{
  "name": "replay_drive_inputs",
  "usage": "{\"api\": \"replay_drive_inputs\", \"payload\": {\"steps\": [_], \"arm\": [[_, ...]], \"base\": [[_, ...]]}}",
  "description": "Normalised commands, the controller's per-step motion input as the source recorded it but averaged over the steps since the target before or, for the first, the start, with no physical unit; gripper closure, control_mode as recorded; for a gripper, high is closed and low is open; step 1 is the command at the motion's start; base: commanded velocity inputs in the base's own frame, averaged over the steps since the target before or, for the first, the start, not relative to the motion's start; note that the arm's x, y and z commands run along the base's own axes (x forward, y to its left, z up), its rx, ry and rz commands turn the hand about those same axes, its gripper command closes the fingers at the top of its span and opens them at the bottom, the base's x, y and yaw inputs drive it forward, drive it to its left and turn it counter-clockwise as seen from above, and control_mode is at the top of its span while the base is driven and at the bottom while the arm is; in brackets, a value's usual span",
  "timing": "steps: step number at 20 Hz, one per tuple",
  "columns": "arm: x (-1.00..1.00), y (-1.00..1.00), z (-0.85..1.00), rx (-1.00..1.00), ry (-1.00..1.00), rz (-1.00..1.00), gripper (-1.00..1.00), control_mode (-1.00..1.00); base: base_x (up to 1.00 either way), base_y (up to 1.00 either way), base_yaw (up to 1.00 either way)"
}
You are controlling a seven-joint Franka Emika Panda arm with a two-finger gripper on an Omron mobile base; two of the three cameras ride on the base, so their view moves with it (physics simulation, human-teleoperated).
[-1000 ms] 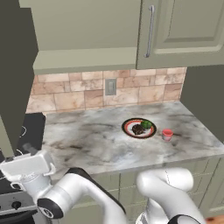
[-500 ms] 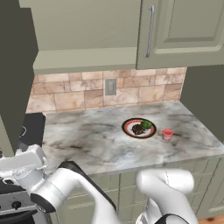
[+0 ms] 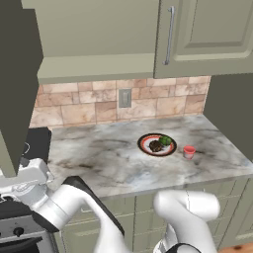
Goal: Pick the avocado and bread from the counter and place them on the plate. Then pick the jam from the cabinet and place it next to the plate. Lastly close the cabinet door.
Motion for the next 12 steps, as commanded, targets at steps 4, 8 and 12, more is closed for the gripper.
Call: {"api": "replay_drive_inputs", "payload": {"steps": [4, 8, 12], "arm": [[0.00, 0.00, 0.15, 0.06, -0.05, 0.07, -1.00, -1.00], [0.00, 0.01, 0.16, 0.07, -0.01, 0.06, -1.00, -1.00], [0.00, 0.03, 0.17, 0.08, 0.00, 0.04, -1.00, -1.00]], "base": [[0.00, 0.00, 0.00], [0.00, 0.00, 0.00], [0.00, 0.00, 0.00]]}}
